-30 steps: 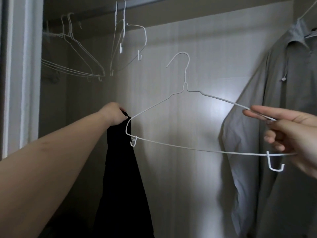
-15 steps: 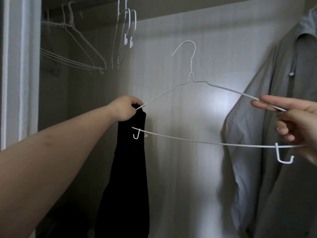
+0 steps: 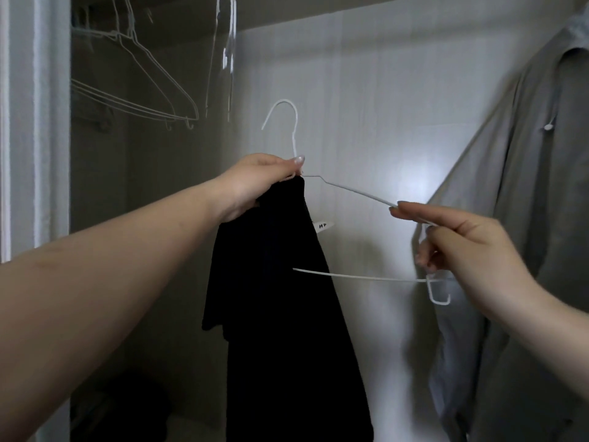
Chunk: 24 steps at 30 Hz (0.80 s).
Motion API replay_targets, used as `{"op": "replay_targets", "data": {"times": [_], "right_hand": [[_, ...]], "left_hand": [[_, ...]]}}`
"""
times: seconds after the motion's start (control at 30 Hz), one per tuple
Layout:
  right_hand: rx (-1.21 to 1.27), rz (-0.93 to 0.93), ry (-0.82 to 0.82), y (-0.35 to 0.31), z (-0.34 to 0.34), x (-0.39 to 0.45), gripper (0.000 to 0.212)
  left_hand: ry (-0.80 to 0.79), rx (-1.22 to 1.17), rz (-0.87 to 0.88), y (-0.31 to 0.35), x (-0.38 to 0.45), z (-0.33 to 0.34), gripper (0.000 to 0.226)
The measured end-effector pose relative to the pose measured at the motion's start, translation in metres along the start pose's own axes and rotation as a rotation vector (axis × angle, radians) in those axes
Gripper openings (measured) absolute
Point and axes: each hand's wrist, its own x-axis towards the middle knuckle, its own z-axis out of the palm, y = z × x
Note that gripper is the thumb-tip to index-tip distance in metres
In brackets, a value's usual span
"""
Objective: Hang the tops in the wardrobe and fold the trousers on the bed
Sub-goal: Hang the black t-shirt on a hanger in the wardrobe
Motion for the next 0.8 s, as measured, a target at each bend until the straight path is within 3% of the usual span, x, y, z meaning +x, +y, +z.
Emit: {"op": "replay_targets", "data": {"times": [0.1, 0.23, 0.33, 0.43, 0.5, 0.67, 0.8], "right_hand": [[-0.135, -0.108, -0.06, 0.004, 0.004, -0.001, 0.057], [-1.044, -0.799, -0.023, -0.007, -0.004, 0.007, 0.041], [-1.128, -0.958, -0.13, -0.011, 0.013, 0.001, 0.037], [-0.981, -1.007, -0.417, 0.0, 0.056, -0.021, 0.035], [-0.965, -0.907, -0.552, 0.013, 0.085, -0.032, 0.037], [-1.175, -0.676, -0.827, 0.048, 0.132, -0.035, 0.058], [-1.32, -0.639, -0.888, 0.058, 0.131, -0.03, 0.041]], "left_hand": [[0.095, 0.151, 0.014, -0.002, 0.003, -0.005, 0.03], [0.097, 0.345, 0.057, -0.008, 0.005, 0.002, 0.03], [0.098, 0.404, 0.084, -0.011, 0.006, 0.007, 0.031], [0.13, 0.471, 0.114, -0.01, 0.009, 0.007, 0.035], [0.15, 0.474, 0.139, -0.009, 0.01, 0.006, 0.037], [0.161, 0.426, 0.17, -0.009, 0.011, 0.002, 0.031], [0.19, 0.494, 0.168, -0.01, 0.013, -0.002, 0.033]]}}
